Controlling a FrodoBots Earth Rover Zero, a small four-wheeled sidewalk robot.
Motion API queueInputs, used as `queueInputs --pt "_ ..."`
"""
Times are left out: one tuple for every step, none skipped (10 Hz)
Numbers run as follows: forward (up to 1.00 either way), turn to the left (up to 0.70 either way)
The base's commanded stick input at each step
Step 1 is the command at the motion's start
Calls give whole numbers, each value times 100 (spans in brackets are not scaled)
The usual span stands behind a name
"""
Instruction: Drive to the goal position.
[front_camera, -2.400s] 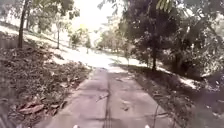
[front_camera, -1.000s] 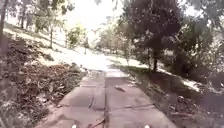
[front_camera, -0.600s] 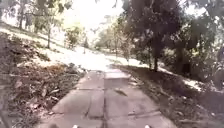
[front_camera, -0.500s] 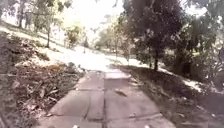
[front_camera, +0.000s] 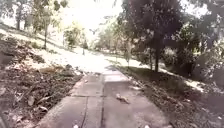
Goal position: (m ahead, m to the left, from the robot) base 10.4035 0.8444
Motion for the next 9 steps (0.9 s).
queueInputs --pt "45 11" --pt "45 0" --pt "45 0" --pt "45 0" --pt "45 0" --pt "45 0" --pt "45 0" --pt "45 0" --pt "45 0"
